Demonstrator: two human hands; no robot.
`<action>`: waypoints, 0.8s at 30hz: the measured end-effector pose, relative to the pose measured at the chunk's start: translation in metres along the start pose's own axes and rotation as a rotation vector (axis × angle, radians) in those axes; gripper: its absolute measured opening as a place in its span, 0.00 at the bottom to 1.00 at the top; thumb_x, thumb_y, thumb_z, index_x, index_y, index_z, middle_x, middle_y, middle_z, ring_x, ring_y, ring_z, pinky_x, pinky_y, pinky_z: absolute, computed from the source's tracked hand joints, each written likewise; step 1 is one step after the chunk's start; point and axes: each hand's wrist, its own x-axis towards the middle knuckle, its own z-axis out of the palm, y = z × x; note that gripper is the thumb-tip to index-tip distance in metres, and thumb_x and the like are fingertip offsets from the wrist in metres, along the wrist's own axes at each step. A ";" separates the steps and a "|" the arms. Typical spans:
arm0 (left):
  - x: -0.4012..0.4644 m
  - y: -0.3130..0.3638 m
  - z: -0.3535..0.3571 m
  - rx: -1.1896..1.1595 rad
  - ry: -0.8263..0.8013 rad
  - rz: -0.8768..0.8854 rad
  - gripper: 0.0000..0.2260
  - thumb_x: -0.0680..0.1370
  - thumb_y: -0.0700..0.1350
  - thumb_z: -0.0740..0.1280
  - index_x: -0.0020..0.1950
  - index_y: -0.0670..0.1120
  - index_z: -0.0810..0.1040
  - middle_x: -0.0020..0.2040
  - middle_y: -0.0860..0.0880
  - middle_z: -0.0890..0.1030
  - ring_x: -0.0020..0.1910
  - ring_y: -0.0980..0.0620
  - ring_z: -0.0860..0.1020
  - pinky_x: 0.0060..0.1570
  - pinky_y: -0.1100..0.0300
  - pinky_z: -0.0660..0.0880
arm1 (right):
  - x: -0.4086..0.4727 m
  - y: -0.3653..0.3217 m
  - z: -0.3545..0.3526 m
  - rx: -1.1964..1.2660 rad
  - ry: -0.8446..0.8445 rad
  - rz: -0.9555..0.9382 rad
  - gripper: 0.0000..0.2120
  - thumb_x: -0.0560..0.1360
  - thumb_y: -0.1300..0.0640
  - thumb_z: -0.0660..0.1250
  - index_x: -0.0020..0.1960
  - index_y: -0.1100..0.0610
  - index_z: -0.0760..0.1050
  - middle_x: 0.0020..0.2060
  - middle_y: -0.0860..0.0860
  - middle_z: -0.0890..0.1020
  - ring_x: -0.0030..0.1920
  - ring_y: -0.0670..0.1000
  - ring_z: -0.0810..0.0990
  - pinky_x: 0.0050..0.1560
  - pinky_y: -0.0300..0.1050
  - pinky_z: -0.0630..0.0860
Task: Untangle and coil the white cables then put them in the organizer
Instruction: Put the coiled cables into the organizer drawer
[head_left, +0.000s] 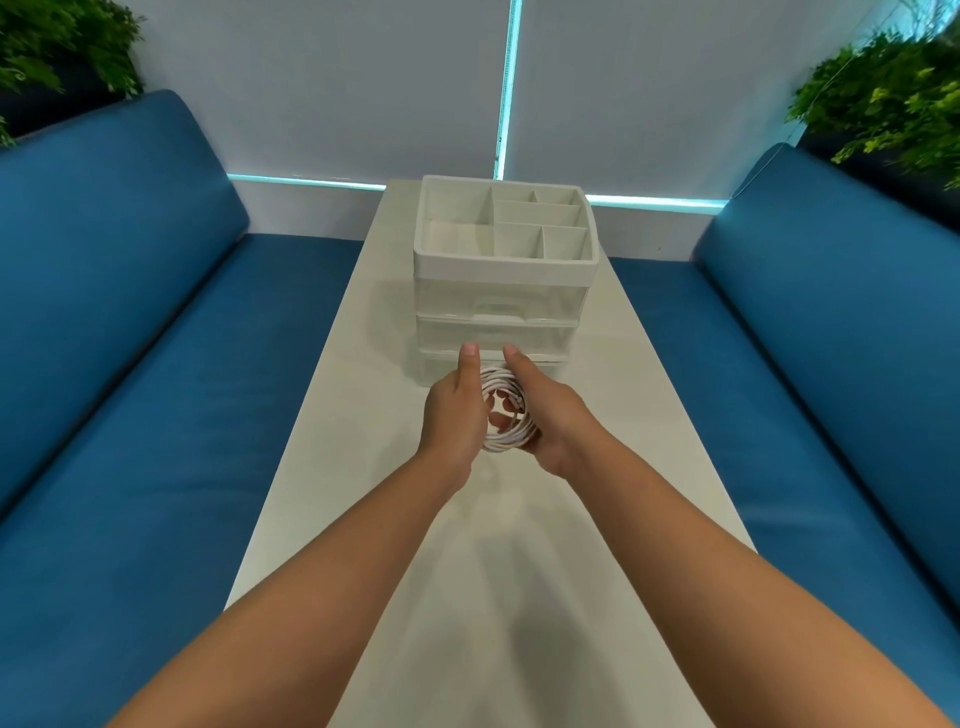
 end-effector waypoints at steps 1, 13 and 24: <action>-0.001 -0.001 0.002 -0.017 0.000 -0.012 0.27 0.82 0.63 0.52 0.45 0.45 0.81 0.41 0.46 0.85 0.41 0.50 0.83 0.43 0.57 0.77 | 0.000 0.001 0.003 0.037 0.034 0.002 0.20 0.75 0.40 0.67 0.44 0.58 0.79 0.39 0.55 0.84 0.38 0.53 0.83 0.48 0.47 0.80; -0.007 0.009 0.013 -0.315 -0.104 -0.193 0.23 0.79 0.64 0.61 0.39 0.46 0.79 0.25 0.52 0.73 0.26 0.55 0.72 0.35 0.60 0.73 | 0.003 -0.002 0.008 0.272 0.340 -0.062 0.13 0.74 0.53 0.62 0.33 0.57 0.69 0.28 0.51 0.71 0.27 0.51 0.68 0.27 0.40 0.67; 0.014 0.009 -0.015 -0.144 -0.044 -0.203 0.13 0.78 0.56 0.66 0.40 0.48 0.77 0.28 0.49 0.72 0.24 0.52 0.68 0.31 0.61 0.67 | 0.011 -0.001 -0.012 -0.191 -0.020 -0.158 0.18 0.79 0.42 0.60 0.51 0.55 0.81 0.49 0.51 0.84 0.51 0.50 0.80 0.60 0.46 0.73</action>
